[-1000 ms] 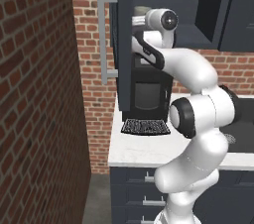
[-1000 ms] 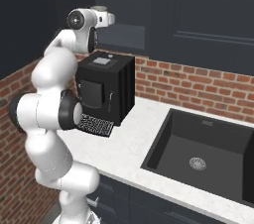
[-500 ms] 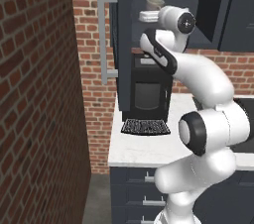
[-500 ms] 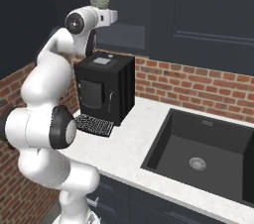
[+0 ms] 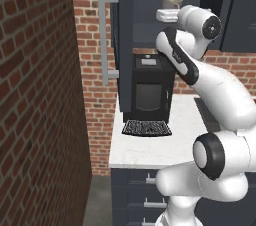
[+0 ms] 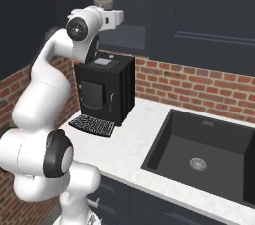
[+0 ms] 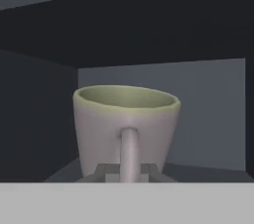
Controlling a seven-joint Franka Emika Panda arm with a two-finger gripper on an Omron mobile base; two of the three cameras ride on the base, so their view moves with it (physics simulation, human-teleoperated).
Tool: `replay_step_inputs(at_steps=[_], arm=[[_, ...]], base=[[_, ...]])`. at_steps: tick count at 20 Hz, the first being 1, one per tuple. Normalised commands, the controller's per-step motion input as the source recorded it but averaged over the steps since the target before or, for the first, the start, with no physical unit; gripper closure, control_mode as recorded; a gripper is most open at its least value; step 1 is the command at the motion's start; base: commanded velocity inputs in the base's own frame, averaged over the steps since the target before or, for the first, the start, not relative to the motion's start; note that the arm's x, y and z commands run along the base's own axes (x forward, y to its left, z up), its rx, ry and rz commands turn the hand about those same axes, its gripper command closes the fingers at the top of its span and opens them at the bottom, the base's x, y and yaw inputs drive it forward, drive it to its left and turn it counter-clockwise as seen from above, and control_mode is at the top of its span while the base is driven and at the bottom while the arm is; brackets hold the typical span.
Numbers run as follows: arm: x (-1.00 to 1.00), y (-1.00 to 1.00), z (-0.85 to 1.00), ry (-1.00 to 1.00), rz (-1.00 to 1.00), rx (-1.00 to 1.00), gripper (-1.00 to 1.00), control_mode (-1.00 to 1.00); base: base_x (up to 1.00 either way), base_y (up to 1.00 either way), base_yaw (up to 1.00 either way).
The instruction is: Gather all objects into one cabinet and sort the glasses and bowls to opposite sides.
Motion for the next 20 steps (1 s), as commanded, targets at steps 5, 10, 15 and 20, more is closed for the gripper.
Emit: replay_step_inputs(at_steps=[5,10,15,20], arm=[[-0.72,-0.20,0.27,0.06,0.00,0.05,1.00,-1.00],[-0.89,-0.10,0.04,0.01,0.00,0.04,1.00,-1.00],[-0.98,0.00,0.00,0.01,0.00,0.00,1.00,-1.00],[-1.00,0.00,0.00,0.03,0.00,0.00,1.00,-1.00]], base=[[0.00,0.00,0.00],[0.00,0.00,0.00],[0.00,0.00,0.00],[0.00,0.00,0.00]])
